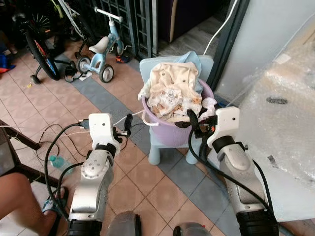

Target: Clothes washing

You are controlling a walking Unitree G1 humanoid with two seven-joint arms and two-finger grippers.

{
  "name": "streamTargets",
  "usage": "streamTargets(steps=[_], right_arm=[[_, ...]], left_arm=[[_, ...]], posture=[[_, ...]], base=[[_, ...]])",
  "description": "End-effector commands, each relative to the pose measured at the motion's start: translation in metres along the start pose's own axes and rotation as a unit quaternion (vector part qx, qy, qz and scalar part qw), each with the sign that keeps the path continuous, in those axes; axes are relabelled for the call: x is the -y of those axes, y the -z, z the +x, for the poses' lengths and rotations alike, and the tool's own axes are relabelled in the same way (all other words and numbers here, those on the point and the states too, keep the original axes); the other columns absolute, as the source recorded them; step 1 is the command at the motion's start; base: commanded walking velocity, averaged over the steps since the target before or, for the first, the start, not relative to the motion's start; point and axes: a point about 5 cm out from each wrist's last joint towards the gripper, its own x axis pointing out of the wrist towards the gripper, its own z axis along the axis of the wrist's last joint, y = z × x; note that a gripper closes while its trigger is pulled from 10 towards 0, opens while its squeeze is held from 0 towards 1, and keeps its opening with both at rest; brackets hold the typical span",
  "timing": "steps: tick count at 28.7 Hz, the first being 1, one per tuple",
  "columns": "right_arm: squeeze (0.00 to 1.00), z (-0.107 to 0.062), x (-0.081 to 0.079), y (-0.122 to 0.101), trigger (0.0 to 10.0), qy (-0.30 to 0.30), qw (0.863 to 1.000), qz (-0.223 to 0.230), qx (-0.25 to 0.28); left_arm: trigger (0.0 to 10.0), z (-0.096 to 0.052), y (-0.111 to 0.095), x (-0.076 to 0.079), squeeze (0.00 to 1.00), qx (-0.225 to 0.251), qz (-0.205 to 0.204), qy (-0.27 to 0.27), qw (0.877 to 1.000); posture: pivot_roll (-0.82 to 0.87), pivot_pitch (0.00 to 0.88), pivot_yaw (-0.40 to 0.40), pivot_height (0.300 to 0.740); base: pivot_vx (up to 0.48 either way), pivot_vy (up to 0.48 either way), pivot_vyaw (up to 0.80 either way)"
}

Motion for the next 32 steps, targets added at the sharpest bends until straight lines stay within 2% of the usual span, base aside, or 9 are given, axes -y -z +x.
streamTargets(steps=[1,7,11,17,21,27,30,32], right_arm=[[0.00,0.000,-0.007,0.001,10.0,-0.017,1.000,-0.014,-0.001],[0.00,0.000,-0.009,0.003,10.0,-0.024,1.000,-0.016,-0.004],[0.00,0.001,-0.009,0.011,10.0,-0.017,0.999,-0.024,-0.029],[0.00,-0.004,-0.005,0.039,10.0,-0.015,0.991,-0.062,-0.120],[0.00,-0.008,-0.002,0.050,10.0,-0.001,0.986,-0.050,-0.159],[0.00,-0.008,0.000,0.058,10.0,0.021,0.983,-0.037,-0.180],[0.00,-0.006,-0.002,0.065,10.0,0.020,0.976,-0.044,-0.212],[0.00,-0.008,0.000,0.071,10.0,0.027,0.968,-0.056,-0.242]], left_arm=[[10.0,-0.001,0.001,-0.005,0.00,-0.005,-0.007,-0.012,1.000],[10.0,0.000,0.001,-0.005,0.00,-0.004,-0.006,-0.012,1.000],[10.0,0.001,0.002,-0.004,0.00,-0.005,-0.005,-0.011,1.000],[10.0,-0.001,0.005,-0.004,0.00,-0.019,-0.009,-0.015,1.000],[10.0,-0.003,0.005,-0.005,0.00,-0.021,-0.003,-0.023,1.000],[10.0,-0.014,0.005,-0.014,0.00,-0.025,0.016,-0.041,0.999],[10.0,-0.024,0.009,-0.019,0.00,-0.037,0.025,-0.052,0.998],[10.0,-0.031,0.008,-0.019,0.00,-0.042,0.039,-0.047,0.997]], posture=[[0.01,0.129,0.028,0.740],[0.01,0.127,0.028,0.740],[0.01,0.126,0.028,0.740],[0.01,0.127,0.024,0.740],[0.04,0.132,0.021,0.740],[0.08,0.168,0.015,0.740],[0.09,0.187,0.012,0.740],[0.11,0.248,0.010,0.740]], base=[[0.458,0.000,0.00],[0.454,0.000,0.69],[0.450,0.000,0.00],[0.348,0.000,0.00],[0.000,0.000,0.00],[0.000,0.000,0.00],[0.000,0.000,0.00],[0.000,0.000,0.00]])
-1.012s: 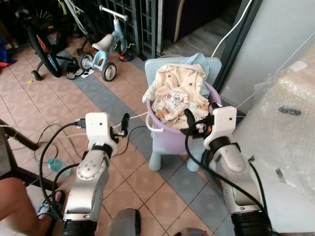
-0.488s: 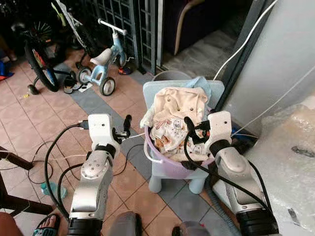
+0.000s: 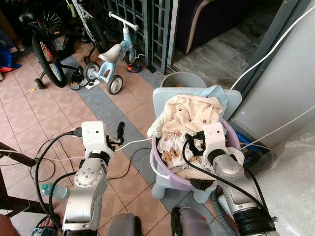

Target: Clothes washing

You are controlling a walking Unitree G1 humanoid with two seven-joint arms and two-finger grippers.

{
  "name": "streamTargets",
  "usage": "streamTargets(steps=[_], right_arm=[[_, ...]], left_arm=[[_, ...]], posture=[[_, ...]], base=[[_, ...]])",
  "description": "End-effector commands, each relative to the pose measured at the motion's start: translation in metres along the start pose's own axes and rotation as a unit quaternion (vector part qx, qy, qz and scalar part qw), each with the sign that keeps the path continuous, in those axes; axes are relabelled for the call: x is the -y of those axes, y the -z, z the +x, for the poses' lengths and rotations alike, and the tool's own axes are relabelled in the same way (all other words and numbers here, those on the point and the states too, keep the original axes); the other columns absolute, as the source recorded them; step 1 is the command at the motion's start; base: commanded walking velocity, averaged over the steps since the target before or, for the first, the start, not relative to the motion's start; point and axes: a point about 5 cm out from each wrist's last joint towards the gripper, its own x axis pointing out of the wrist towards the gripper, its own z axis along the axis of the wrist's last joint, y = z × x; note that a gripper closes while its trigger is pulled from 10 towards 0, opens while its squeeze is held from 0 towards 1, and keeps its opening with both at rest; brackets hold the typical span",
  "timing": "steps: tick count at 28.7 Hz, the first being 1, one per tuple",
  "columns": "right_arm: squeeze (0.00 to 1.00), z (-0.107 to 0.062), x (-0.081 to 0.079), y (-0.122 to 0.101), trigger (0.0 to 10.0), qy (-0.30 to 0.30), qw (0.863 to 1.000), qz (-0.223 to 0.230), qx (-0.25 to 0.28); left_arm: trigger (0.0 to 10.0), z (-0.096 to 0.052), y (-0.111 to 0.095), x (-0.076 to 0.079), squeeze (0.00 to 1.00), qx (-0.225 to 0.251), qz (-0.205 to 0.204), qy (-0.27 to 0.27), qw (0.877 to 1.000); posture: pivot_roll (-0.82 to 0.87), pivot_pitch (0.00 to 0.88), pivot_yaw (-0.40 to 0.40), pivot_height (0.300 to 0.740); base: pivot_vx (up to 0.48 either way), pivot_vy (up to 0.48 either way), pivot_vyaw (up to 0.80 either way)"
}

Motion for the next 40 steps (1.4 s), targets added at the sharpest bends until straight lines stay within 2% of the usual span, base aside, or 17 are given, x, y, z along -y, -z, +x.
streamTargets(steps=[1,4,5,11,12,13,14,19,22,27,33,40], right_arm=[[0.00,0.001,-0.005,0.008,10.0,-0.003,1.000,-0.007,-0.030],[0.00,0.001,-0.003,0.013,10.0,0.006,0.999,0.008,-0.048],[0.00,0.004,-0.004,0.015,10.0,0.006,0.998,0.011,-0.060],[0.00,0.020,-0.012,0.021,10.0,-0.022,0.995,-0.025,-0.091],[0.00,0.026,-0.009,0.021,6.4,-0.016,0.994,-0.035,-0.103],[0.00,0.030,-0.008,0.021,4.2,-0.010,0.993,-0.039,-0.111],[0.00,0.032,-0.008,0.021,0.2,-0.009,0.992,-0.043,-0.116],[0.00,0.037,-0.011,0.023,0.0,-0.002,0.989,-0.047,-0.137],[0.00,0.040,-0.020,0.024,0.0,-0.012,0.989,-0.042,-0.141],[0.00,0.041,-0.026,0.029,0.0,-0.024,0.988,-0.036,-0.146],[0.00,0.041,-0.023,0.032,0.0,-0.022,0.988,-0.021,-0.150],[0.00,0.047,-0.021,0.023,0.0,-0.023,0.991,-0.015,-0.135]], left_arm=[[10.0,-0.005,0.000,-0.002,0.00,-0.005,0.012,-0.007,1.000],[10.0,-0.014,-0.003,-0.001,0.00,-0.004,0.011,0.001,1.000],[10.0,-0.017,-0.006,0.001,0.00,0.000,0.025,0.006,1.000],[10.0,-0.029,-0.006,0.004,0.00,-0.009,0.049,0.037,0.998],[10.0,-0.034,-0.005,0.003,0.00,-0.015,0.057,0.043,0.997],[10.0,-0.036,-0.004,0.002,0.00,-0.019,0.059,0.042,0.997],[10.0,-0.036,-0.004,0.001,0.00,-0.021,0.059,0.039,0.997],[10.0,-0.036,-0.004,0.000,0.00,-0.023,0.053,0.026,0.998],[10.0,-0.036,-0.005,0.003,0.00,-0.025,0.050,0.027,0.998],[10.0,-0.036,-0.006,0.005,0.00,-0.025,0.051,0.029,0.998],[10.0,-0.031,-0.008,-0.004,0.00,-0.019,0.073,-0.007,0.997],[10.0,-0.030,-0.006,-0.002,0.00,-0.022,0.065,-0.008,0.998]], posture=[[0.11,0.248,0.010,0.740],[0.13,0.265,0.002,0.740],[0.14,0.279,0.003,0.740],[0.15,0.312,0.009,0.740],[0.16,0.323,0.005,0.740],[0.16,0.325,0.005,0.740],[0.16,0.325,0.005,0.740],[0.16,0.331,-0.007,0.740],[0.17,0.319,-0.010,0.740],[0.17,0.309,-0.013,0.740],[0.18,0.285,-0.026,0.740],[0.19,0.263,-0.035,0.740]], base=[[0.000,0.000,0.00],[0.000,0.000,0.00],[0.000,0.000,0.00],[0.000,0.000,0.00],[0.000,0.000,0.00],[0.000,0.000,0.00],[0.000,0.000,0.00],[0.000,0.000,0.00],[0.000,0.000,0.00],[0.000,0.000,0.00],[0.000,0.000,0.00],[0.000,0.000,0.00]])
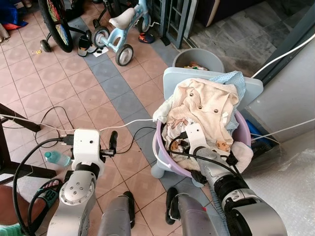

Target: Clothes washing

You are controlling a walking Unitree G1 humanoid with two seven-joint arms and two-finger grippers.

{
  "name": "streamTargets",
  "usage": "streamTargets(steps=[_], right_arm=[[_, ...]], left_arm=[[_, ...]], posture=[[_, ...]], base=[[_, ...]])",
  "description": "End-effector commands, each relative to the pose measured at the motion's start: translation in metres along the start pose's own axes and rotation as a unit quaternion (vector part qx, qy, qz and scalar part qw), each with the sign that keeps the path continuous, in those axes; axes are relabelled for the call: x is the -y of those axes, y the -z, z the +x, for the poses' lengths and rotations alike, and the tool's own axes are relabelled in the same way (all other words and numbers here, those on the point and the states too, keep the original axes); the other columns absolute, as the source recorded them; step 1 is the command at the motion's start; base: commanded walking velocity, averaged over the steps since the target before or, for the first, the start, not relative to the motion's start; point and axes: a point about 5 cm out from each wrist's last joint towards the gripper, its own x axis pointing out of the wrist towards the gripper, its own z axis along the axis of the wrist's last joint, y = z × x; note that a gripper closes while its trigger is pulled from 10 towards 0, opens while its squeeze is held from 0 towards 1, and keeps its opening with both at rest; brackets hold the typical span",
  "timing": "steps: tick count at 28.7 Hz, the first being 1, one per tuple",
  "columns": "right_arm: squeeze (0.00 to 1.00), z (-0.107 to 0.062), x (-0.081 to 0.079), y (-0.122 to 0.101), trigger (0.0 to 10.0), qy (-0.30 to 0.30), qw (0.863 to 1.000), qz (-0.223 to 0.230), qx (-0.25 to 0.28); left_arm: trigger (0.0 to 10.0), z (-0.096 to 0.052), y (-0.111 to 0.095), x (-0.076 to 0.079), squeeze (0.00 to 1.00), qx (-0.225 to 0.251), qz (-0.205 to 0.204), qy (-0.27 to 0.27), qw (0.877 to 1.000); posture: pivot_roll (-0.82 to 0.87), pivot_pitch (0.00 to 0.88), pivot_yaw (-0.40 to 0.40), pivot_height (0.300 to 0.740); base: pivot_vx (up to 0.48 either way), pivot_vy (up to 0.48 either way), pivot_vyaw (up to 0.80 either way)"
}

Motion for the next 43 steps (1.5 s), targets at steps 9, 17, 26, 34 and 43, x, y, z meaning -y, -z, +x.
streamTargets(steps=[9,17,26,34,43], right_arm=[[0.00,0.000,0.003,-0.016,0.0,-0.004,0.996,0.072,0.057],[0.00,-0.008,0.017,-0.019,0.0,0.017,0.988,0.105,0.113],[0.00,-0.044,0.060,-0.041,0.0,0.102,0.944,0.187,0.251],[0.00,-0.091,0.109,-0.061,0.0,0.207,0.906,0.137,0.343],[0.00,-0.104,0.141,-0.058,0.0,0.325,0.890,0.040,0.317]], left_arm=[[10.0,0.012,0.001,-0.003,0.00,0.000,0.005,-0.010,1.000],[10.0,0.025,0.005,0.008,0.00,-0.001,-0.012,0.011,1.000],[10.0,0.044,0.000,0.014,0.00,0.018,-0.019,0.020,0.999],[10.0,0.056,-0.003,0.017,0.00,0.034,-0.019,0.009,0.999],[10.0,0.056,-0.001,0.018,0.00,0.037,-0.017,0.000,0.999]], posture=[[0.16,0.211,-0.030,0.740],[0.10,0.137,-0.013,0.740],[0.05,0.081,0.015,0.740],[0.01,0.068,0.033,0.740],[0.01,0.079,0.033,0.740]], base=[[0.000,0.000,0.00],[0.000,0.000,0.00],[0.000,0.000,0.00],[0.000,0.000,0.00],[0.000,0.000,0.00]])
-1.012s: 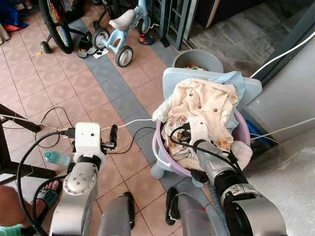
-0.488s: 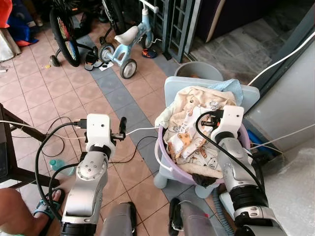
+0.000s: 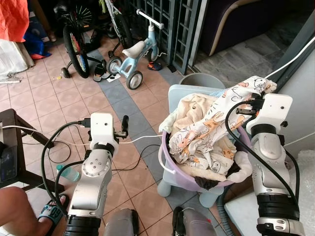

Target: Clothes washing

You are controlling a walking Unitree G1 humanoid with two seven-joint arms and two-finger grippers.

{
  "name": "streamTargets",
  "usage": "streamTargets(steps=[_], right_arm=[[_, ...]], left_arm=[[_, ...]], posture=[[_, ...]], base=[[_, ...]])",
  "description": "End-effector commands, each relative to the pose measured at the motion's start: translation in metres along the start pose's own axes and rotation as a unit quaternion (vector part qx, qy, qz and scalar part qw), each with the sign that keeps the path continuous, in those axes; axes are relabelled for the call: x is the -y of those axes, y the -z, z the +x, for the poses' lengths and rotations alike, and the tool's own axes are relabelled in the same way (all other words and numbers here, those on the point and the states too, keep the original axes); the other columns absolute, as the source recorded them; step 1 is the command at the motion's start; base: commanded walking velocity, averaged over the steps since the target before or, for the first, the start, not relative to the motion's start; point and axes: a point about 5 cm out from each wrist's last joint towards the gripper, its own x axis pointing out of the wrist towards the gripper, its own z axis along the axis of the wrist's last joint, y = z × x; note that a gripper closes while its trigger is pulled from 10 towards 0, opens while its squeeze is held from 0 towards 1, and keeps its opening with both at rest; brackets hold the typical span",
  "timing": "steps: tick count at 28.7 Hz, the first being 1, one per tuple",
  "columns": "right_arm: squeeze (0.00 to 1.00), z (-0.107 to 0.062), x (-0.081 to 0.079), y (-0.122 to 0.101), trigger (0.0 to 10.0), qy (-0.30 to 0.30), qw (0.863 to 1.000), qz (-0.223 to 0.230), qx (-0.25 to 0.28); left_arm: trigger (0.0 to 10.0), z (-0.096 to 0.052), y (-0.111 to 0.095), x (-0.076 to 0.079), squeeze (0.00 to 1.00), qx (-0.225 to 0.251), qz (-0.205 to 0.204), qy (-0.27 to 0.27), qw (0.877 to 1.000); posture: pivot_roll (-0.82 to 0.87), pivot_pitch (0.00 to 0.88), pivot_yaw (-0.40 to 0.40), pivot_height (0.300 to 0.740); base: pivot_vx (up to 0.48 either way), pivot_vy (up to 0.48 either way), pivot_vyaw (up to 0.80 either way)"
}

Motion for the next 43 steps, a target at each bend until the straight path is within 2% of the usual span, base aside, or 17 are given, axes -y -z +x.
streamTargets(steps=[1,6,9,10,12,13,14,15,16,17,20,24,27,29,36,38,43], right_arm=[[0.00,0.002,0.003,0.000,0.0,0.020,0.999,-0.025,-0.005],[0.00,-0.002,-0.009,0.004,0.0,-0.006,0.997,-0.070,-0.017],[0.00,-0.014,-0.025,0.029,0.0,-0.042,0.989,-0.110,-0.087],[0.00,-0.019,-0.032,0.039,2.0,-0.070,0.984,-0.114,-0.116],[0.00,-0.036,-0.048,0.062,7.3,-0.147,0.963,-0.131,-0.183],[0.00,-0.049,-0.057,0.075,9.4,-0.197,0.945,-0.134,-0.223],[0.00,-0.054,-0.060,0.079,10.0,-0.214,0.939,-0.126,-0.237],[0.00,-0.060,-0.061,0.082,10.0,-0.231,0.934,-0.128,-0.240],[0.69,-0.060,-0.060,0.080,10.0,-0.232,0.936,-0.124,-0.234],[1.00,-0.059,-0.060,0.077,10.0,-0.228,0.940,-0.107,-0.229],[1.00,-0.051,-0.067,0.053,10.0,-0.252,0.951,-0.059,-0.169],[1.00,-0.049,-0.077,0.035,10.0,-0.327,0.936,-0.045,-0.119],[1.00,-0.050,-0.084,0.024,10.0,-0.394,0.915,-0.028,-0.084],[1.00,-0.051,-0.087,0.024,10.0,-0.411,0.907,-0.039,-0.083],[1.00,-0.063,-0.107,0.055,10.0,-0.466,0.864,-0.159,-0.108],[1.00,-0.069,-0.106,0.075,10.0,-0.481,0.840,-0.210,-0.139],[1.00,-0.064,-0.103,0.095,10.0,-0.449,0.843,-0.239,-0.175]], left_arm=[[10.0,-0.001,0.003,-0.003,0.00,-0.003,0.009,-0.011,1.000],[10.0,-0.002,0.004,-0.004,0.00,-0.003,0.012,-0.011,1.000],[10.0,-0.004,0.005,-0.002,0.00,-0.004,0.008,-0.004,1.000],[10.0,-0.004,0.005,-0.002,0.00,-0.005,0.007,-0.002,1.000],[10.0,-0.005,0.005,-0.001,0.00,-0.008,0.005,0.001,1.000],[10.0,-0.006,0.006,-0.001,0.00,-0.010,0.004,0.004,1.000],[10.0,-0.007,0.007,-0.001,0.00,-0.011,0.005,0.004,1.000],[10.0,-0.008,0.007,-0.001,0.00,-0.014,0.004,0.006,1.000],[10.0,-0.008,0.007,-0.001,0.00,-0.014,0.004,0.007,1.000],[10.0,-0.008,0.007,-0.001,0.00,-0.014,0.004,0.008,1.000],[10.0,-0.009,0.008,-0.001,0.00,-0.018,0.000,0.012,1.000],[10.0,-0.009,0.007,0.001,0.00,-0.019,-0.006,0.018,1.000],[10.0,-0.008,0.006,0.001,0.00,-0.018,-0.005,0.023,1.000],[10.0,-0.008,0.006,0.001,0.00,-0.018,-0.005,0.023,1.000],[10.0,-0.011,0.007,0.003,0.00,-0.024,-0.007,0.029,0.999],[10.0,-0.012,0.007,0.003,0.00,-0.025,-0.007,0.030,0.999],[10.0,-0.013,0.008,0.001,0.00,-0.027,-0.006,0.033,0.999]], posture=[[0.01,0.079,0.033,0.740],[0.01,0.093,0.033,0.740],[0.01,0.102,0.034,0.740],[0.02,0.108,0.034,0.740],[0.02,0.112,0.034,0.740],[0.02,0.116,0.034,0.740],[0.02,0.118,0.035,0.740],[0.02,0.121,0.034,0.740],[0.02,0.125,0.034,0.740],[0.02,0.125,0.034,0.740],[0.02,0.131,0.037,0.740],[0.02,0.135,0.041,0.740],[0.02,0.135,0.043,0.740],[0.02,0.134,0.042,0.740],[0.04,0.134,0.039,0.740],[0.05,0.136,0.039,0.740],[0.07,0.137,0.039,0.740]], base=[[0.000,0.000,0.00],[0.000,0.000,0.00],[0.000,0.000,0.00],[0.000,0.000,0.00],[0.000,0.000,0.00],[0.000,0.000,0.00],[0.000,0.000,0.00],[0.000,0.000,0.00],[0.000,0.000,0.00],[0.000,0.000,0.00],[0.000,0.000,0.00],[0.000,0.000,0.00],[0.000,0.000,0.00],[0.000,0.000,0.00],[0.000,0.000,0.00],[0.000,0.000,0.00],[0.000,0.000,0.00]])
